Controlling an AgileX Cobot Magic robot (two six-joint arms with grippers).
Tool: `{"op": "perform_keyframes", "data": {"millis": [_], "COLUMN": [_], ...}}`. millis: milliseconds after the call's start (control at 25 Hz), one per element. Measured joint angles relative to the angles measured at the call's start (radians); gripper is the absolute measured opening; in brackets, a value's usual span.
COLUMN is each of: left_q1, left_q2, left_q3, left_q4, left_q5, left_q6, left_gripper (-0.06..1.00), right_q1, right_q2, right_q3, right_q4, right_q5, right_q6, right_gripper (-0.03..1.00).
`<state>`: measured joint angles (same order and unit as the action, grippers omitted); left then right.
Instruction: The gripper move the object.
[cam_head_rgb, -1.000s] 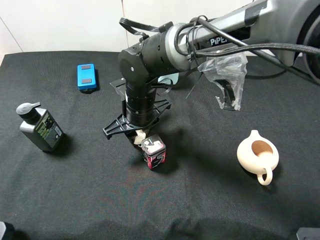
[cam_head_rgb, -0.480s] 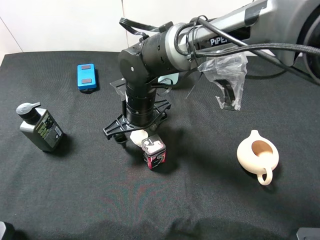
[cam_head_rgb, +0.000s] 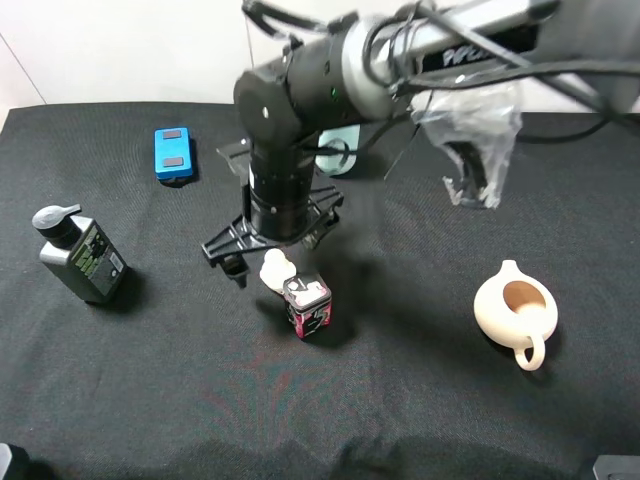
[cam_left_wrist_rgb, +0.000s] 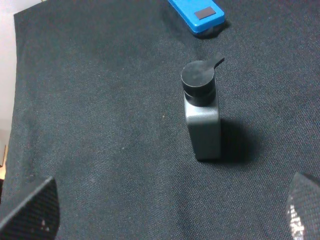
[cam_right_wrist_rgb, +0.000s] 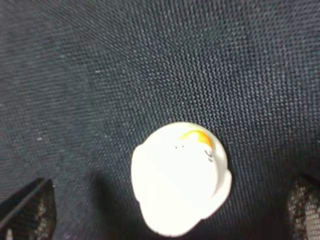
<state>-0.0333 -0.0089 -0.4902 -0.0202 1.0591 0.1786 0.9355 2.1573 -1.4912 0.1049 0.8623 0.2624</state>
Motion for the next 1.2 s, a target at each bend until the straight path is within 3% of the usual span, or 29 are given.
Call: {"op": "perform_keyframes", "data": {"millis": [800, 1200], "left_q1": [0.0, 0.0], "left_q2": [0.0, 0.0], "left_q3": [0.0, 0.0], "left_q4": [0.0, 0.0], "left_q5": [0.0, 0.0], "left_q6": [0.0, 0.0], "left_gripper": [0.96, 0.96], "right_q1": [0.0, 0.0], "right_q2": [-0.209, -0.335], "right_q3": [-0.089, -0.094], "right_q4": [-0.019, -0.033], "right_q5": [0.33, 0.357], "right_q6": [-0.076, -0.119], "right_gripper": [0.69, 0.69]}}
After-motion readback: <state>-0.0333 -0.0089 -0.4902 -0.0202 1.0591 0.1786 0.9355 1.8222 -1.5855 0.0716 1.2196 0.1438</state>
